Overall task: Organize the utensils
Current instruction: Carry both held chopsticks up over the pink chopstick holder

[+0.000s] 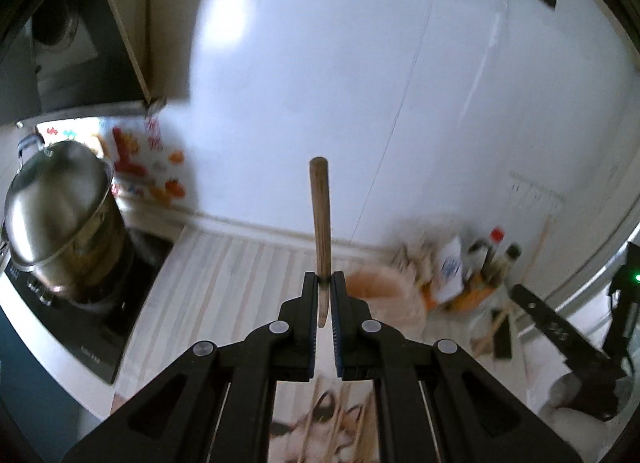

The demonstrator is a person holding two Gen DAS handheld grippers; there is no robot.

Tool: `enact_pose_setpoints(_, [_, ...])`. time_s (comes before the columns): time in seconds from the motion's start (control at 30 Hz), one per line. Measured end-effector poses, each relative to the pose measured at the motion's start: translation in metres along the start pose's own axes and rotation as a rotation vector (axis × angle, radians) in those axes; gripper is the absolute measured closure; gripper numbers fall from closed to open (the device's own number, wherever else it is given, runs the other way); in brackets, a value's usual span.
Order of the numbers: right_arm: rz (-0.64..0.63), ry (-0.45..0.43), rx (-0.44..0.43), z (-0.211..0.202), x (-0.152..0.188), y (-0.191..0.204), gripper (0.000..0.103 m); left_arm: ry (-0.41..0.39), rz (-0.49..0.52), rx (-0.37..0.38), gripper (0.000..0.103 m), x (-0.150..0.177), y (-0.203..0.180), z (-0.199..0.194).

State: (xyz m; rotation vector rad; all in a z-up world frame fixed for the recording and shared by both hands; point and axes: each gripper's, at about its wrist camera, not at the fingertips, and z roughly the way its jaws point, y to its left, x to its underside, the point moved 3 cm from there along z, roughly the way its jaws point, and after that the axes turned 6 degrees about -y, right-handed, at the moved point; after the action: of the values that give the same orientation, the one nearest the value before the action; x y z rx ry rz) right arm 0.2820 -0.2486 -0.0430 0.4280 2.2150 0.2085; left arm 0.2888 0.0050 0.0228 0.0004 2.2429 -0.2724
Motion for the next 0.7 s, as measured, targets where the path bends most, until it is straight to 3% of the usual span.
enact_pose_setpoints(0.13, [0.001,-0.032,-0.044,0.022,-0.03,0.016,0.096,-0.005,-0.016,0.011,0.099,-0.023,-0.011,0.017])
enact_pose_setpoints(0.3, [0.01,-0.047,-0.089,0.059,-0.058,0.031,0.096,0.05,-0.014,0.019,0.099,-0.033,-0.023,0.053])
enact_pose_setpoints(0.7, [-0.051,-0.012,-0.111,0.153,-0.047,0.042,0.096,0.26,-0.017,-0.011,0.099,0.006,-0.024,0.152])
